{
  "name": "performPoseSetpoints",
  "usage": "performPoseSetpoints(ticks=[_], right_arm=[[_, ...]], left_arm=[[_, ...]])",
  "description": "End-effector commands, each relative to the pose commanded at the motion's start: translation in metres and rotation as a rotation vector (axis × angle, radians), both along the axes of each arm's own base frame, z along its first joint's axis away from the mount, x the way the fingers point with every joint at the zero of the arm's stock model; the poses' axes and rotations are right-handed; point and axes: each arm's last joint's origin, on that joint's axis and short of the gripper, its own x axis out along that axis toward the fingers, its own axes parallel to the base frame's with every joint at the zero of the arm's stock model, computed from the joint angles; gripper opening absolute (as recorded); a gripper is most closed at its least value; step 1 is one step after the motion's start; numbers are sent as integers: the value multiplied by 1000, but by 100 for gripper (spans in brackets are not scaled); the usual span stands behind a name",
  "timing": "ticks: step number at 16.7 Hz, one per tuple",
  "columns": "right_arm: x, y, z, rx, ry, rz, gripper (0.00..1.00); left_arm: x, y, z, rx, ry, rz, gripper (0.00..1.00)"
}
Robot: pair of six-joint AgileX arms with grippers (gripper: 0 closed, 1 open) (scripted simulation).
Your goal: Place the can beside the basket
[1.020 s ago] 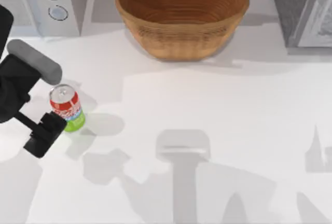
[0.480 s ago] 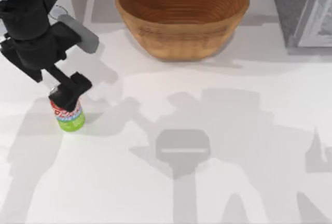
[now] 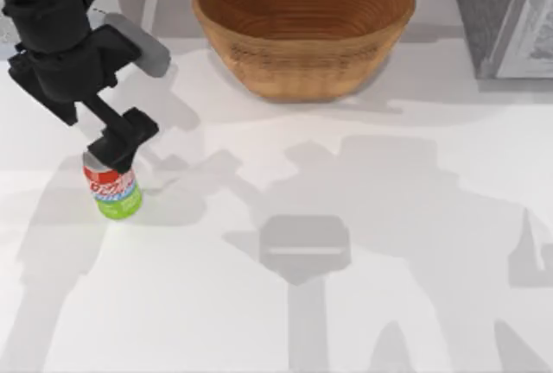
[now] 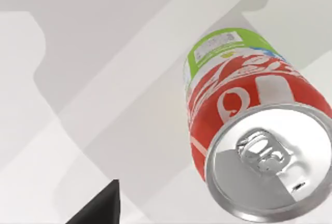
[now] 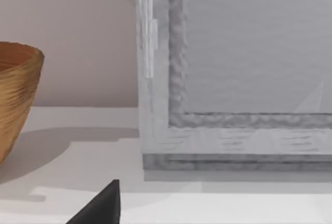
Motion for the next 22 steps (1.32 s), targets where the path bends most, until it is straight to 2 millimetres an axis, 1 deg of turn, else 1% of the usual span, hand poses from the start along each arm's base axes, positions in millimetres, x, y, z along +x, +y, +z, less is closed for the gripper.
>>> performPoseSetpoints(ticks=[1,3,7,9,13,22], right_arm=[[0,0,0,0,0,0,100],[0,0,0,0,0,0,100],[0,0,0,0,0,0,100],[0,0,0,0,0,0,100],[0,0,0,0,0,0,100],[0,0,0,0,0,0,100]], left_arm=[[0,0,-1,0,1,-1,100],[0,-1,-11,0,4,-5,100],[1,-2,-45,0,1,-5,100],[0,-2,-58,0,2,-5,100],[0,-2,-61,0,3,-6,100],[0,-2,-61,0,3,-6,32]])
